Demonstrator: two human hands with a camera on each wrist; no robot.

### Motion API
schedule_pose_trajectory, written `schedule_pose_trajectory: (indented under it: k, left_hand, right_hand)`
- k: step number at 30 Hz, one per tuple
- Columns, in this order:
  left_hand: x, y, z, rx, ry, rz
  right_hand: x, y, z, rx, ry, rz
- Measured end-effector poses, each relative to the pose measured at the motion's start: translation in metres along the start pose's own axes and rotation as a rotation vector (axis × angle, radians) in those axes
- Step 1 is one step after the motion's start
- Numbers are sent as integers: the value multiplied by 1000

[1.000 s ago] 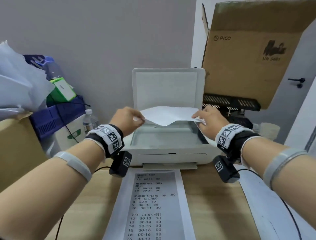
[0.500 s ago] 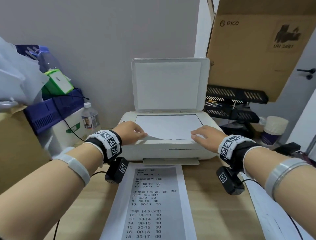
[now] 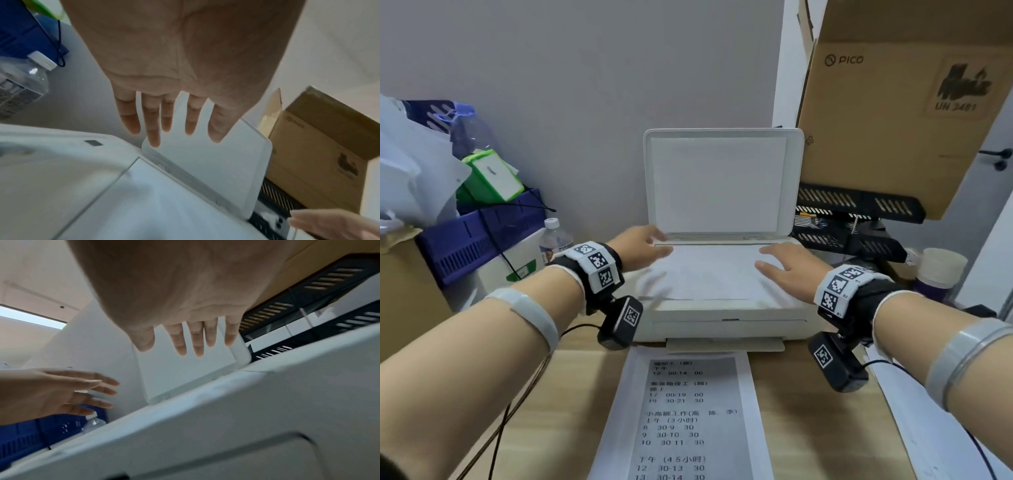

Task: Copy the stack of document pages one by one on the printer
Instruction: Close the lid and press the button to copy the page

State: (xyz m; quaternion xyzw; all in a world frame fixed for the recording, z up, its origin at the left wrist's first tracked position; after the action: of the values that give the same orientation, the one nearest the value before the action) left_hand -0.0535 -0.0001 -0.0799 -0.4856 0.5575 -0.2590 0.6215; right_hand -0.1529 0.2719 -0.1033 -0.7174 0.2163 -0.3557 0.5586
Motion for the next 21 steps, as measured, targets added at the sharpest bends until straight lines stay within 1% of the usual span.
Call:
schedule_pose_trajectory:
  k: [1,5,7,9,11,13,15,16,18,20,21]
  left_hand:
    - [0,-9,-11,-33,-21,71]
    - [2,-41,-63,-159,-126,509]
    - [2,-56,-85,-215,-158,636]
    - [0,-62,-104,-219,-177,775]
    - [-5,-63,-116,-186,-168,922]
    - [-7,-65,-123,-184,-154,976]
    - [-4,-68,-125,-236,-137,963]
    - [-1,-69,-123,-273,-116,949]
    - [4,-71,-115,-325,-47,929]
    - [10,-70,-103,-308,25,916]
    - [12,-70,-96,-282,60,911]
  right_hand:
    - [9,-7,-7,-20,-24,-2]
    - [41,-33,-34,-70,-82,-77]
    - [52,-42,-48,-86,-103,-79]
    - [58,-49,-61,-95,-110,-56]
    - [62,-54,-72,-105,-110,-49]
    - [65,-60,-83,-123,-110,-38]
    - [69,-66,-89,-170,-120,-11]
    - [71,-71,-90,-219,-133,10]
    - [81,-82,-87,-383,-176,88]
    - [96,-93,-81,-561,-234,199]
    - [104,-97,-78,-617,-253,245]
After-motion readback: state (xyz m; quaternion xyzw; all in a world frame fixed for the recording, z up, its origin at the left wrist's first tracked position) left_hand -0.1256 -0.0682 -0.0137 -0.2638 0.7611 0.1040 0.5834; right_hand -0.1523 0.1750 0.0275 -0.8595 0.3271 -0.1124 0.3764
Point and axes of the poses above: each hand's wrist, its own z-axis away from the middle knuckle, its own y-axis out of the palm, x = y × z, the point moved 6 cm from there along -z, towards the middle knuckle, and after that the axes turned 2 degrees about x, right-handed, at the moved point
